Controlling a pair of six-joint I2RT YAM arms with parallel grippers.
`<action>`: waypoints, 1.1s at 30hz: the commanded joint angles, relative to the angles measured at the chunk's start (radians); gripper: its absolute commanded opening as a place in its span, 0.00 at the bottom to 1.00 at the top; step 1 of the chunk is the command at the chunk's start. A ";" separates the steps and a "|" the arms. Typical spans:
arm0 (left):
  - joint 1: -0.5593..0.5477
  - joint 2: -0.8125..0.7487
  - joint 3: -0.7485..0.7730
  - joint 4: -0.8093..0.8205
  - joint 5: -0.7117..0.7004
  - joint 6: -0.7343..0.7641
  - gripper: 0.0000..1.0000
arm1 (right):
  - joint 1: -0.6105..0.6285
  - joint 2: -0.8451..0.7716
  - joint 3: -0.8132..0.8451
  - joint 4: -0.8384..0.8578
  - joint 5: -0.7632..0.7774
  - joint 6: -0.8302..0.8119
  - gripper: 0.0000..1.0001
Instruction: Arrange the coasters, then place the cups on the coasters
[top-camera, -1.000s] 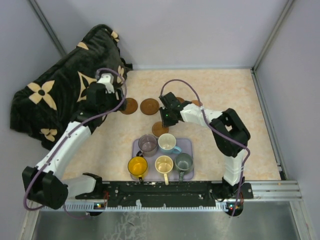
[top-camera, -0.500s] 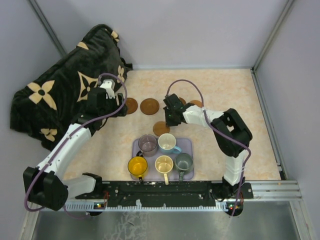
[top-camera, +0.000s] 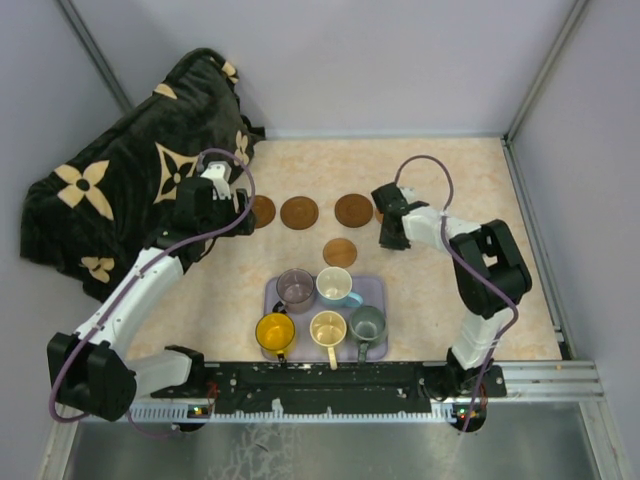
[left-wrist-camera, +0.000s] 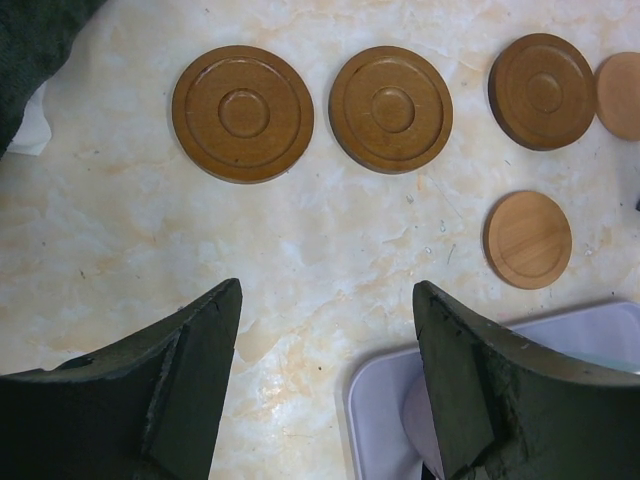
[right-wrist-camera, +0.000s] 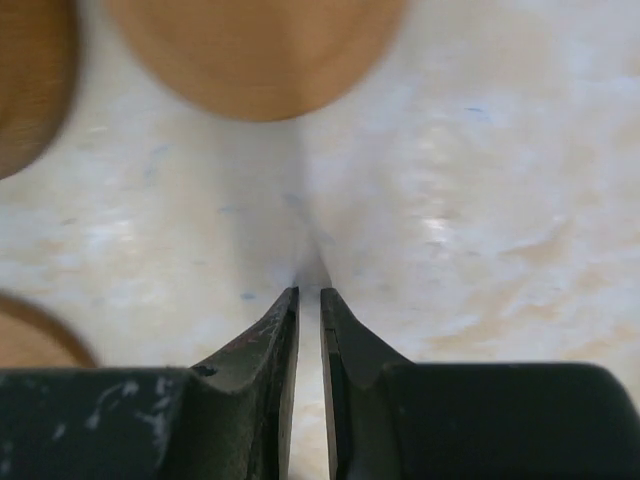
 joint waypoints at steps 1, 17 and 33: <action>0.004 -0.004 -0.008 0.025 0.023 -0.007 0.76 | -0.075 -0.058 -0.046 -0.101 0.095 -0.004 0.16; 0.007 0.005 -0.022 0.052 0.049 -0.028 0.76 | 0.121 -0.107 0.126 -0.076 -0.035 -0.149 0.17; 0.007 -0.009 -0.060 0.063 0.041 -0.028 0.77 | 0.239 0.119 0.284 -0.112 0.047 -0.139 0.64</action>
